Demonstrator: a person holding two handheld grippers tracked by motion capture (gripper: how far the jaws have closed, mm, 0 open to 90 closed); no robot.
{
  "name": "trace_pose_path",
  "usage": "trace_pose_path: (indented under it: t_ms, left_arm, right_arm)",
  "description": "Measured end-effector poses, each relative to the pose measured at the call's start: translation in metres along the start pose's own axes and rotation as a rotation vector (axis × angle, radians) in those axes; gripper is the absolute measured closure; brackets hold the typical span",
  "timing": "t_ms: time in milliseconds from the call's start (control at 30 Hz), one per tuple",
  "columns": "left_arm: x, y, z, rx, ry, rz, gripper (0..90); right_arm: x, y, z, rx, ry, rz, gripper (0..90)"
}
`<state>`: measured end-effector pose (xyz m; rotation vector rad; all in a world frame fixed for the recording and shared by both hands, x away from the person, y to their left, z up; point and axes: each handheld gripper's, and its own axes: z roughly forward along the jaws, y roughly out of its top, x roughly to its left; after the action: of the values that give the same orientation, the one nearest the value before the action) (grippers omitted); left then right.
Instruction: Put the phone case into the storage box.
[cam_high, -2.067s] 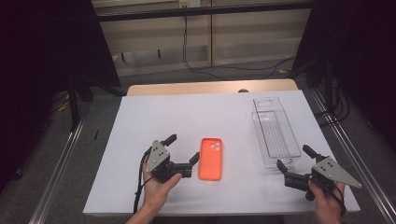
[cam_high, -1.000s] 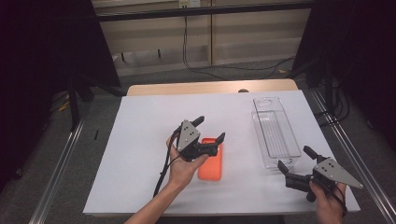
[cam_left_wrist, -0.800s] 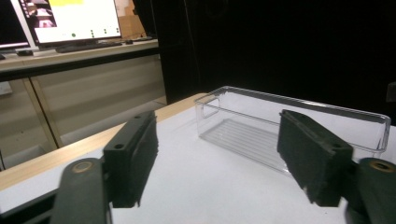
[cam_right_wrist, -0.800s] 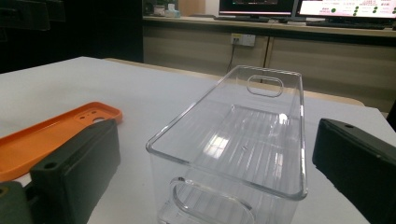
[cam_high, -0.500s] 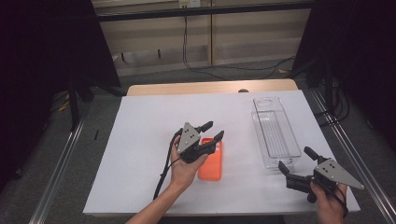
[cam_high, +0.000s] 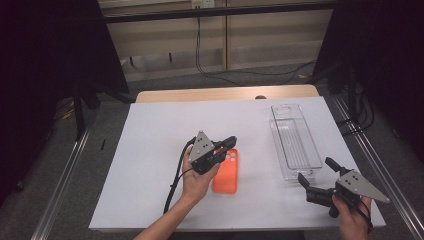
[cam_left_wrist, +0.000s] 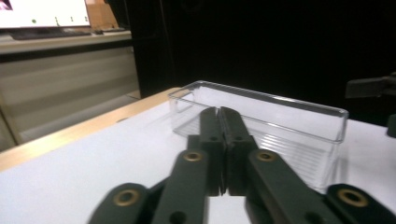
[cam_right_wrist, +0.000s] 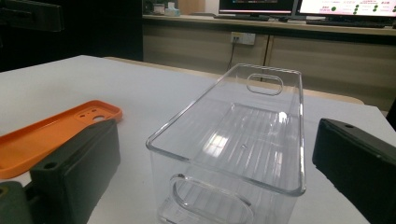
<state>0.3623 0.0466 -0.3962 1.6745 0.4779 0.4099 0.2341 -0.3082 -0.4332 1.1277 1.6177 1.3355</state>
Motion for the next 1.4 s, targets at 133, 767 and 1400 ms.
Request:
trace_pose_path:
  t_ms: [133, 767, 1400]
  left_arm:
    - [0.0, 0.001, 0.001, 0.018, -0.02, -0.017, 90.0]
    - [0.011, -0.013, 0.016, 0.344, -0.104, -0.076, 90.0]
    - [0.0, -0.032, 0.039, 0.573, -0.174, -0.158, 90.0]
  right_arm:
    - [0.0, 0.0, 0.0, 0.0, 0.0, 0.0, 0.5]
    - [0.0, 0.0, 0.0, 0.0, 0.0, -0.001, 0.4]
    - [0.0, 0.0, 0.001, 0.003, 0.001, -0.005, 0.4]
